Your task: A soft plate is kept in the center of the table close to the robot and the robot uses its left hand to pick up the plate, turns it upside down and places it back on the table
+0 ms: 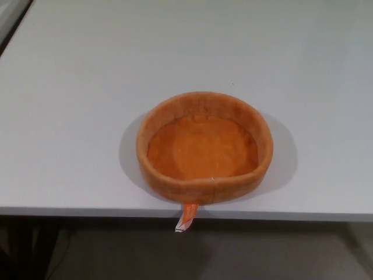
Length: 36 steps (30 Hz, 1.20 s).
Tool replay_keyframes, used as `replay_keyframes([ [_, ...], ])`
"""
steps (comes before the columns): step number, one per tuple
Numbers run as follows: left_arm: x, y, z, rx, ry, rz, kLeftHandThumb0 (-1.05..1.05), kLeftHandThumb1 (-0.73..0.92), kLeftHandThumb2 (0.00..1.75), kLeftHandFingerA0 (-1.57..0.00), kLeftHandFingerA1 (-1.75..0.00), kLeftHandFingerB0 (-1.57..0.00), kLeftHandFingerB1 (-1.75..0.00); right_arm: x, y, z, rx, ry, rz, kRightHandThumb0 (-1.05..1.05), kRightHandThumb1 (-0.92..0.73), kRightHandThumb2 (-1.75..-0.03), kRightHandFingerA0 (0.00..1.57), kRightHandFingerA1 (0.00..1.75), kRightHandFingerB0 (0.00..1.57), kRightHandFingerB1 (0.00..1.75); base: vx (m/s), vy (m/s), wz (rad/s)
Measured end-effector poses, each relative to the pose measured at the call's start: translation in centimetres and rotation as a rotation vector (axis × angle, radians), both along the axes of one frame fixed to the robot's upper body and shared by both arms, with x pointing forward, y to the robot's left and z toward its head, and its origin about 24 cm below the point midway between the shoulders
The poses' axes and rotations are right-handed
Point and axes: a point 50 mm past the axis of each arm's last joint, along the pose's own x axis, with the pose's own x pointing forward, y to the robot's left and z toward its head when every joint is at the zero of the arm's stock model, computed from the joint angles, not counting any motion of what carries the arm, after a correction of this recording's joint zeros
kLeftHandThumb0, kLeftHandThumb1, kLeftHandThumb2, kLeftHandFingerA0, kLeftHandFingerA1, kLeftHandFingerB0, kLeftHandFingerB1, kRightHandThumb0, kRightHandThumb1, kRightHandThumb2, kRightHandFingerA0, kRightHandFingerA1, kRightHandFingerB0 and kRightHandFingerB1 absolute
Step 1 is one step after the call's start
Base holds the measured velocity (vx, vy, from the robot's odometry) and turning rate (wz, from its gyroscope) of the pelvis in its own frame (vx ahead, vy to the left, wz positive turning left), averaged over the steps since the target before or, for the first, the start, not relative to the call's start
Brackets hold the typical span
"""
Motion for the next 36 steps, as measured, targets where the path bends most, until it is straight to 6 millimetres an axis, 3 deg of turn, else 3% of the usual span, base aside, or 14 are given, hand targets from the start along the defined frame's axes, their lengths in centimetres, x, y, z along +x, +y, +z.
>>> replay_keyframes([
  [8,0.2,0.1,2.2,-0.030,-0.159,-0.042,-0.39,0.37,1.03,0.00,-0.50,0.00,-0.49,0.3,-0.3,2.3,0.043,-0.114,0.091,-0.78,-0.72,-1.07,0.27,0.52,0.17,0.44,0.00,0.000,0.00],
  [10,0.2,0.1,2.4,-0.037,-0.185,-0.050,-0.89,0.85,0.67,-0.16,-0.35,-0.16,-0.28,0.3,-0.3,2.6,0.055,-0.132,0.104,-0.78,-0.72,-1.07,0.27,0.51,0.17,0.45,0.00,0.000,0.00],
  [11,0.2,0.1,2.5,-0.040,-0.195,-0.054,-0.39,0.39,1.04,0.00,-0.50,0.00,-0.49,0.3,-0.2,2.7,0.060,-0.139,0.110,-0.78,-0.72,-1.07,0.27,0.52,0.17,0.45,0.00,0.000,0.00],
  [15,0.4,0.0,2.8,-0.050,-0.229,-0.067,-0.39,0.38,1.03,0.00,-0.50,0.00,-0.49,0.5,-0.2,2.9,0.076,-0.156,0.128,-0.78,-0.90,-0.68,0.33,0.40,0.24,0.31,0.00,0.000,0.00],
  [17,0.5,0.0,3.0,-0.054,-0.241,-0.070,-0.89,0.86,0.67,-0.16,-0.35,-0.17,-0.28,0.6,-0.1,3.0,0.082,-0.165,0.134,-0.80,-0.90,-0.68,0.34,0.37,0.25,0.29,0.00,0.000,0.00],
  [21,0.8,0.0,3.2,-0.059,-0.262,-0.072,-0.90,0.86,0.67,-0.15,-0.36,-0.16,-0.28,0.8,-0.2,3.1,0.087,-0.174,0.140,-0.80,-0.90,-0.68,0.34,0.39,0.25,0.29,0.00,0.000,0.00],
  [27,0.8,0.0,3.4,-0.067,-0.282,-0.065,-0.88,0.86,0.67,-0.14,-0.37,-0.19,-0.29,0.5,-0.2,3.2,0.092,-0.176,0.141,-0.81,-0.72,-1.07,0.26,0.50,0.17,0.44,0.00,0.000,0.00],
  [28,0.8,0.2,3.5,-0.066,-0.290,-0.062,-0.38,0.39,1.04,-0.01,-0.51,0.00,-0.49,0.5,-0.2,3.2,0.094,-0.175,0.142,-0.79,-0.73,-1.07,0.26,0.51,0.16,0.44,0.00,0.000,0.00],
  [29,0.9,0.3,3.9,-0.063,-0.305,-0.056,-0.95,0.70,0.83,-0.13,-0.40,-0.13,-0.34,0.5,-0.3,3.2,0.095,-0.175,0.143,-0.79,-0.91,-0.68,0.32,0.38,0.23,0.29,0.00,0.000,0.00],
  [31,1.1,0.6,4.5,-0.055,-0.338,-0.047,-0.39,0.37,1.03,0.00,-0.50,0.00,-0.49,0.5,-0.2,3.2,0.096,-0.174,0.144,-0.80,-0.73,-1.08,0.26,0.50,0.16,0.44,0.00,0.000,0.00],
  [32,1.2,0.7,4.8,-0.052,-0.348,-0.044,-0.39,0.36,1.03,0.00,-0.50,0.00,-0.49,0.5,-0.2,3.2,0.096,-0.174,0.144,-0.79,-0.91,-0.68,0.34,0.38,0.25,0.29,0.00,0.000,0.00],
  [34,1.8,1.3,6.1,-0.031,-0.414,-0.030,-0.39,0.36,1.03,0.00,-0.50,0.00,-0.49,0.6,-0.2,3.2,0.096,-0.178,0.146,-0.79,-0.90,-0.68,0.35,0.38,0.25,0.29,0.00,0.000,0.00],
  [35,2.1,1.5,6.8,-0.021,-0.447,-0.027,-0.93,0.87,0.67,-0.16,-0.35,-0.16,-0.27,0.7,-0.2,3.2,0.096,-0.180,0.146,-0.79,-0.91,-0.68,0.34,0.37,0.24,0.29,0.00,0.000,0.00],
  [36,2.3,1.6,7.2,-0.016,-0.467,-0.026,-0.93,0.87,0.67,-0.16,-0.35,-0.16,-0.27,0.7,-0.2,3.2,0.095,-0.181,0.146,-0.79,-0.91,-0.68,0.34,0.37,0.24,0.29,0.00,0.000,0.00],
])
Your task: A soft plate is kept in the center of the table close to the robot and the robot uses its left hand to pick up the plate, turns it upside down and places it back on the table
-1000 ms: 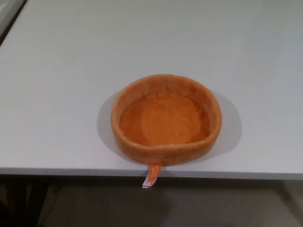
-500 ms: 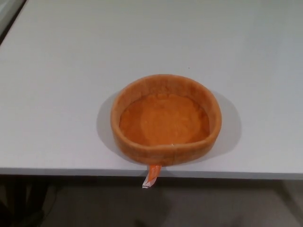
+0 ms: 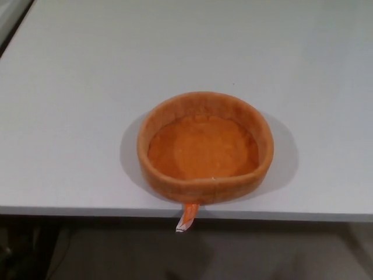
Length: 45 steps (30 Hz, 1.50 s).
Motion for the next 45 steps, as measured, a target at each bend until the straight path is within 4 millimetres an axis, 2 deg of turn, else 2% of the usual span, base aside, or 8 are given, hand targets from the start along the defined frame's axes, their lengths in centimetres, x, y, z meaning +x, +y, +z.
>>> replay_keyframes([
  [10,3.0,-0.6,8.8,0.103,-0.405,-0.018,-0.95,0.67,1.10,-0.13,-0.50,-0.07,-0.41,0.0,0.1,-0.1,0.003,-0.004,-0.003,-0.79,-0.91,-0.68,0.33,0.40,0.24,0.31,0.00,0.000,0.00],
  [11,3.7,-0.7,10.2,0.127,-0.472,-0.021,-0.97,0.65,1.09,-0.11,-0.49,-0.08,-0.41,-0.1,0.1,-0.1,0.005,-0.003,-0.004,-0.79,-0.73,-1.07,0.26,0.50,0.17,0.44,0.00,0.000,0.00],
  [18,7.5,-1.1,17.7,0.236,-0.762,-0.052,-0.96,0.64,1.08,-0.12,-0.48,-0.11,-0.39,0.0,0.1,-0.2,0.005,-0.004,-0.003,-0.78,-0.90,-0.68,0.34,0.38,0.24,0.29,0.00,0.000,0.00],
  [23,10.3,-2.4,22.0,0.300,-0.880,-0.099,-0.98,0.81,0.66,-0.27,-0.34,-0.24,-0.31,0.2,0.1,-0.1,0.004,-0.008,-0.001,-0.78,-0.73,-1.07,0.27,0.51,0.17,0.44,0.00,0.000,0.00],
  [24,10.7,-2.6,22.4,0.309,-0.888,-0.106,-0.94,0.62,1.05,-0.20,-0.45,-0.13,-0.40,0.2,0.1,-0.1,0.004,-0.008,-0.001,-0.78,-0.73,-1.07,0.27,0.51,0.17,0.44,0.00,0.000,0.00],
  [25,11.3,-3.0,23.2,0.324,-0.900,-0.117,-0.99,0.82,0.66,-0.23,-0.35,-0.22,-0.30,0.3,0.1,-0.1,0.004,-0.009,0.000,-0.79,-0.74,-1.07,0.27,0.50,0.17,0.44,0.00,0.000,0.00],
  [27,12.2,-3.7,24.2,0.346,-0.914,-0.134,-0.99,0.82,0.66,-0.23,-0.37,-0.22,-0.29,0.3,0.1,-0.1,0.003,-0.011,0.001,-0.79,-0.91,-0.69,0.32,0.38,0.22,0.29,0.00,0.000,0.00],
  [45,17.8,-11.9,27.8,0.518,-0.864,-0.333,-0.90,0.81,0.65,-0.24,-0.40,-0.24,-0.29,0.7,0.1,0.3,-0.004,-0.028,0.010,-0.74,-0.92,-0.68,0.34,0.40,0.24,0.31,0.00,0.000,0.00],
])
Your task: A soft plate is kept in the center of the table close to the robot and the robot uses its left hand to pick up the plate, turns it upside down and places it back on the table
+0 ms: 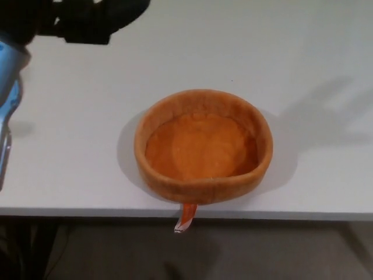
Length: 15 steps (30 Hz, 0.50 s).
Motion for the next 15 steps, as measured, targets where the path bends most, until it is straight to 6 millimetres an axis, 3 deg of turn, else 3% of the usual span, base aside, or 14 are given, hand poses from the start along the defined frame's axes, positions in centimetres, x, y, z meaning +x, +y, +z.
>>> replay_keyframes([
  [1,0.4,-0.4,-0.3,0.009,0.019,-0.004,-0.90,0.81,0.65,-0.24,-0.40,-0.24,-0.29,0.1,0.0,0.0,0.000,-0.002,0.001,-0.74,-0.92,-0.68,0.34,0.40,0.24,0.31,0.00,0.000,0.00],
  [2,0.7,-0.6,-0.5,0.019,0.034,-0.006,-0.89,0.80,0.65,-0.24,-0.40,-0.23,-0.29,0.1,0.0,0.1,0.000,-0.003,0.002,-0.73,-0.73,-1.07,0.27,0.52,0.17,0.45,0.00,0.000,0.00],
  [3,1.1,-0.9,-0.8,0.033,0.052,-0.007,-0.89,0.80,0.65,-0.24,-0.40,-0.23,-0.29,0.1,0.1,0.1,0.000,-0.005,0.003,-0.73,-0.73,-1.07,0.27,0.52,0.17,0.45,0.00,0.000,0.00],
  [4,1.3,-1.1,-1.1,0.045,0.064,-0.008,-0.91,0.82,0.66,-0.24,-0.42,-0.23,-0.29,0.1,0.1,0.1,0.000,-0.004,0.003,-0.74,-0.92,-0.68,0.33,0.42,0.24,0.31,0.00,0.000,0.00],
  [15,3.3,-3.5,-4.6,0.227,0.220,-0.024,-0.97,0.81,0.65,-0.23,-0.37,-0.22,-0.28,0.6,0.1,0.1,0.001,-0.010,0.004,-0.74,-0.92,-0.68,0.33,0.42,0.24,0.32,0.00,0.000,0.00],
])
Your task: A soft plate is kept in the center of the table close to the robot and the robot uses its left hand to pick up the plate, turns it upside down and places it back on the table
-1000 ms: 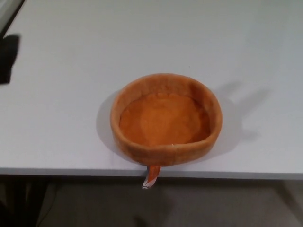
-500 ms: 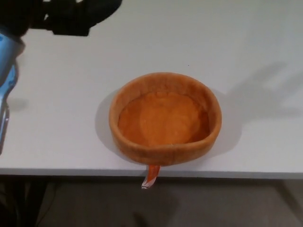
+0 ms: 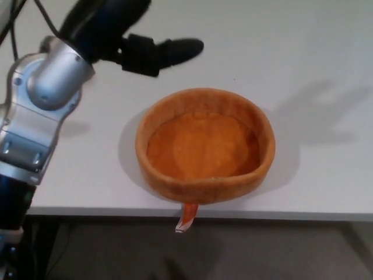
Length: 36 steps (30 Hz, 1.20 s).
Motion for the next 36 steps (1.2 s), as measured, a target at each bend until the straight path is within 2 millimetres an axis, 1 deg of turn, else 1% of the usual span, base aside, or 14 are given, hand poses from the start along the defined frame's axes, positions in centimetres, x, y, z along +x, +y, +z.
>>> replay_keyframes([
  [7,0.5,-0.4,-2.2,0.153,0.065,0.017,-0.99,0.78,0.65,-0.24,-0.35,-0.24,-0.29,0.3,0.0,0.1,-0.007,-0.007,0.002,-0.75,-0.91,-0.68,0.35,0.43,0.25,0.32,0.00,0.000,0.00],
  [8,0.5,-0.5,-2.8,0.187,0.081,0.016,-0.93,0.58,1.03,-0.19,-0.46,-0.15,-0.40,0.4,0.0,0.1,-0.007,-0.009,0.001,-0.75,-0.72,-1.06,0.30,0.54,0.18,0.46,0.00,0.000,0.00],
  [9,0.5,-0.5,-3.2,0.207,0.092,0.013,-0.93,0.58,1.03,-0.19,-0.46,-0.15,-0.40,0.4,0.0,0.1,-0.008,-0.009,0.001,-0.75,-0.72,-1.06,0.30,0.54,0.18,0.46,0.00,0.000,0.00],
  [10,0.5,-0.5,-3.6,0.225,0.100,0.012,-0.98,0.76,0.64,-0.26,-0.36,-0.26,-0.30,0.4,0.0,0.1,-0.008,-0.010,0.000,-0.76,-0.73,-1.06,0.31,0.54,0.18,0.46,0.00,0.000,0.00],
  [13,0.4,-0.3,-4.8,0.282,0.131,0.011,-1.00,0.76,0.64,-0.26,-0.36,-0.26,-0.30,0.4,0.0,0.1,-0.011,-0.010,-0.003,-0.75,-0.73,-1.06,0.30,0.54,0.18,0.46,0.00,0.000,0.00],
  [14,0.3,-0.3,-5.1,0.298,0.137,0.012,-1.00,0.76,0.64,-0.25,-0.35,-0.25,-0.29,0.4,0.0,0.1,-0.012,-0.011,-0.004,-0.77,-0.91,-0.68,0.35,0.43,0.24,0.33,0.00,0.000,0.00],
  [21,0.0,-0.3,-6.6,0.418,0.185,-0.003,-1.03,0.76,0.65,-0.27,-0.34,-0.26,-0.28,0.6,0.0,0.2,-0.015,-0.014,-0.001,-0.75,-0.91,-0.67,0.35,0.43,0.24,0.33,0.00,0.000,0.00],
  [22,-0.1,-0.4,-6.8,0.434,0.190,-0.007,-1.03,0.75,0.65,-0.27,-0.34,-0.25,-0.28,0.7,0.0,0.2,-0.015,-0.015,-0.001,-0.76,-0.72,-1.06,0.29,0.53,0.18,0.46,0.00,0.000,0.00],
  [24,-0.3,-0.5,-7.1,0.454,0.197,-0.015,-1.04,0.76,0.65,-0.27,-0.34,-0.25,-0.29,0.7,0.0,0.2,-0.015,-0.015,-0.001,-0.76,-0.72,-1.07,0.28,0.53,0.17,0.46,0.00,0.000,0.00],
  [25,-0.3,-0.5,-7.3,0.466,0.203,-0.018,-1.03,0.75,0.64,-0.27,-0.35,-0.25,-0.29,0.7,0.0,0.2,-0.016,-0.014,-0.001,-0.76,-0.91,-0.68,0.35,0.42,0.23,0.33,0.00,0.000,0.00],
  [27,-0.5,-0.5,-7.6,0.485,0.211,-0.022,-1.03,0.74,0.64,-0.27,-0.34,-0.25,-0.28,0.7,0.0,0.2,-0.017,-0.011,-0.001,-0.76,-0.90,-0.67,0.35,0.41,0.24,0.33,0.00,0.000,0.00],
  [28,-0.5,-0.5,-7.7,0.489,0.213,-0.022,-1.03,0.74,0.64,-0.28,-0.35,-0.26,-0.29,0.7,0.0,0.2,-0.017,-0.011,-0.001,-0.76,-0.73,-1.07,0.29,0.53,0.16,0.46,0.00,0.000,0.00],
  [29,-0.5,-0.5,-7.9,0.501,0.216,-0.023,-1.03,0.74,0.64,-0.28,-0.35,-0.25,-0.29,0.7,0.1,0.2,-0.018,-0.009,-0.001,-0.76,-0.91,-0.67,0.35,0.41,0.24,0.32,0.00,0.000,0.00],
  [36,-0.9,-0.3,-9.1,0.557,0.237,-0.022,-1.03,0.73,0.63,-0.28,-0.34,-0.26,-0.29,0.9,0.0,0.2,-0.022,-0.011,0.000,-0.76,-0.91,-0.67,0.36,0.42,0.23,0.32,0.00,0.000,0.00],
])
